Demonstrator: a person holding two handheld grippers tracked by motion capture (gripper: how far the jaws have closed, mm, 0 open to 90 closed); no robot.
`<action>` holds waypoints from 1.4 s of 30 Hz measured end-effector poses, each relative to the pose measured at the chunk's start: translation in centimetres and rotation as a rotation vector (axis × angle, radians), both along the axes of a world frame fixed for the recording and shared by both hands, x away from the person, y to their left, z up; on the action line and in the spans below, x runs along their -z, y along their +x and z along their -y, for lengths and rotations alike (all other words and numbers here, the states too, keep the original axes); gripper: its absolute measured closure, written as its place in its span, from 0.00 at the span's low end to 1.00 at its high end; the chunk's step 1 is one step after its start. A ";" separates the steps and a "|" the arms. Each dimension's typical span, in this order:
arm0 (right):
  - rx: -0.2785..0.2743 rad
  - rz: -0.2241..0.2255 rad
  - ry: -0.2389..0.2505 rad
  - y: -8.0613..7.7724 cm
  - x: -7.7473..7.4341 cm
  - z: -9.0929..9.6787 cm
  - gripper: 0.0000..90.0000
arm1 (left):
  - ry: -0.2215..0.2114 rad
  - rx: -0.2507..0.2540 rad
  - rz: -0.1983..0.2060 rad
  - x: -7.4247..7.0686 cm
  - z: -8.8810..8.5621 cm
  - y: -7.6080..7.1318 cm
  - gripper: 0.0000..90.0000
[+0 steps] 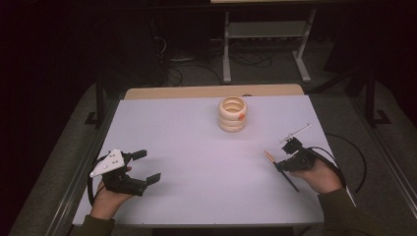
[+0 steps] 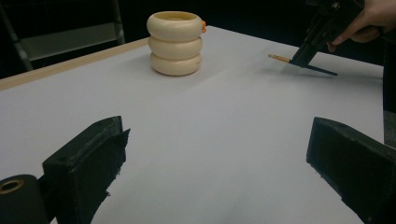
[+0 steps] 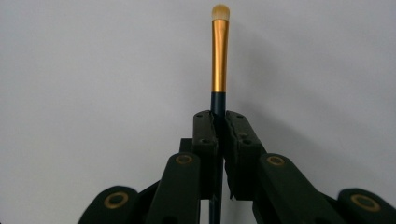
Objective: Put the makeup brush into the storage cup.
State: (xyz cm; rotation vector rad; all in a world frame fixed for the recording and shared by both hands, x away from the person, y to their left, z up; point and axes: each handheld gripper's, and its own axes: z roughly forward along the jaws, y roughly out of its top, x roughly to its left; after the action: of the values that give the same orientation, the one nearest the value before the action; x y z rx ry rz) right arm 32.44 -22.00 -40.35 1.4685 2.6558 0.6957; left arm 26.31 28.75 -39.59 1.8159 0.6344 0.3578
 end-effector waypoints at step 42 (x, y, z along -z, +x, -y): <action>0.010 0.371 0.225 -1.0 -1.8 1.2 0.92 | 0.001 0.000 0.002 0.0 0.1 0.0 0.04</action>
State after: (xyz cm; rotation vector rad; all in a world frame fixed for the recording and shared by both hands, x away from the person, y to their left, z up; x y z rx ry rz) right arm 31.41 -23.22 -38.53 1.2436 2.3475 1.1693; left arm 26.30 28.69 -39.59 1.8164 0.6324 0.3597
